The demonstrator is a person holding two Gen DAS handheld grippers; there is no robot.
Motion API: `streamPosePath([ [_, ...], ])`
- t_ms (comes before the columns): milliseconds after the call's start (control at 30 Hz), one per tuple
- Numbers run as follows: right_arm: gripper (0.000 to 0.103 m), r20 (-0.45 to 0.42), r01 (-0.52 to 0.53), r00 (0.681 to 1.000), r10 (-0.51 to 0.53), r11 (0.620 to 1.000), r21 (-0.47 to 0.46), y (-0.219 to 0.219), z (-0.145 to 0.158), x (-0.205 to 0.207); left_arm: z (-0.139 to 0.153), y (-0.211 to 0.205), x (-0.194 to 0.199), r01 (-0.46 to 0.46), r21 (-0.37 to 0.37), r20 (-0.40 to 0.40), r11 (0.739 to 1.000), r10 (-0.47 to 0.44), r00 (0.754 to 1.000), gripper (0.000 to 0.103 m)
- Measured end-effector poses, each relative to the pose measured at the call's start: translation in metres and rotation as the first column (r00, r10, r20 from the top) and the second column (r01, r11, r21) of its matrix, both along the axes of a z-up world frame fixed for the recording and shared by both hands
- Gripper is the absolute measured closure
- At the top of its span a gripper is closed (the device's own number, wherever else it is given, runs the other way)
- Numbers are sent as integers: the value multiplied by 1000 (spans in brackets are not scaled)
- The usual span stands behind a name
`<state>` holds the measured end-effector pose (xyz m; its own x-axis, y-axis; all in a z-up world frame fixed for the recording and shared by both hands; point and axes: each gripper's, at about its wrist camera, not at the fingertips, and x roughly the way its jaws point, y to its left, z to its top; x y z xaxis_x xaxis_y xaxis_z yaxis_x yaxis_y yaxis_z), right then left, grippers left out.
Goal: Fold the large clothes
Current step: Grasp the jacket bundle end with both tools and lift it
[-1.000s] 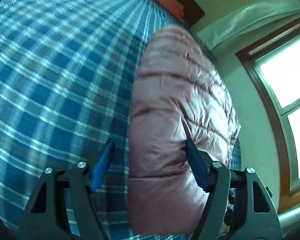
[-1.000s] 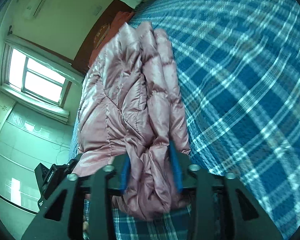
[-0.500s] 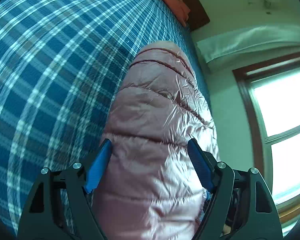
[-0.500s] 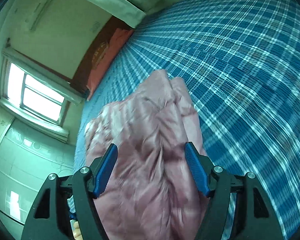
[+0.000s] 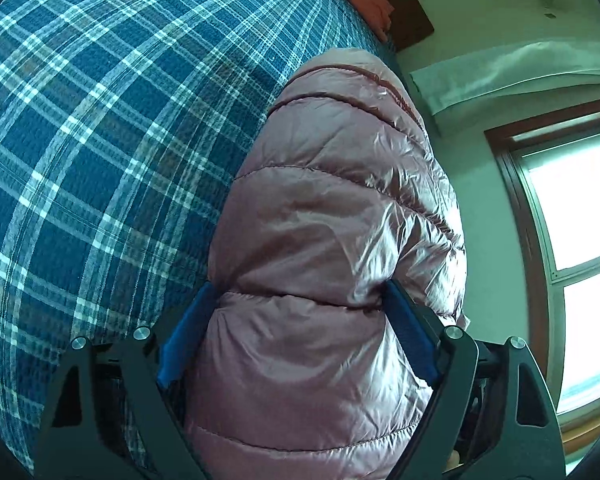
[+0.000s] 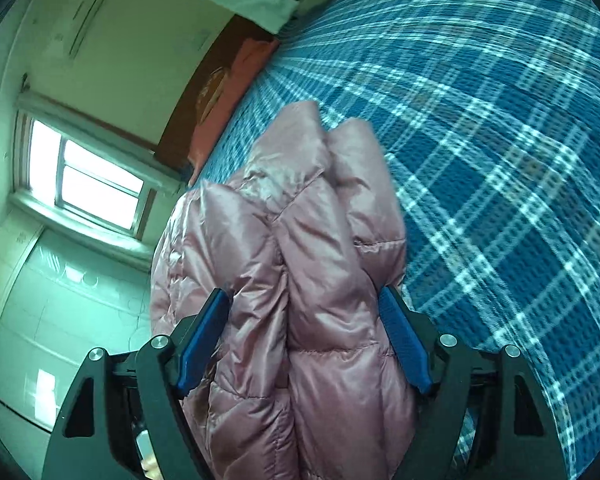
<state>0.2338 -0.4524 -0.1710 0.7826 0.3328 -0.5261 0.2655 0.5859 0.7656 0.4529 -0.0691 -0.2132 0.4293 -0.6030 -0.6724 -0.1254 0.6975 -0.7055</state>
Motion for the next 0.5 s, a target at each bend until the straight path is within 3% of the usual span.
streamPosePath([
  [233, 29, 2, 12, 1000, -12, 1000, -29, 3, -1, -2, 1, -2, 0, -8, 12, 1, 1000, 8, 1000, 18],
  [333, 55, 4, -15, 1000, 14, 999, 31, 11, -8, -1, 1, -3, -1, -4, 25, -3, 1000, 4, 1000, 31],
  [400, 59, 5, -19, 1000, 19, 999, 30, 14, -9, 0, 4, -7, -1, 7, 33, -5, 999, -7, 1000, 42],
  [500, 63, 9, -21, 1000, 20, 999, 32, 17, -9, -1, 6, -11, -1, 10, 31, 2, 999, -11, 1000, 51],
])
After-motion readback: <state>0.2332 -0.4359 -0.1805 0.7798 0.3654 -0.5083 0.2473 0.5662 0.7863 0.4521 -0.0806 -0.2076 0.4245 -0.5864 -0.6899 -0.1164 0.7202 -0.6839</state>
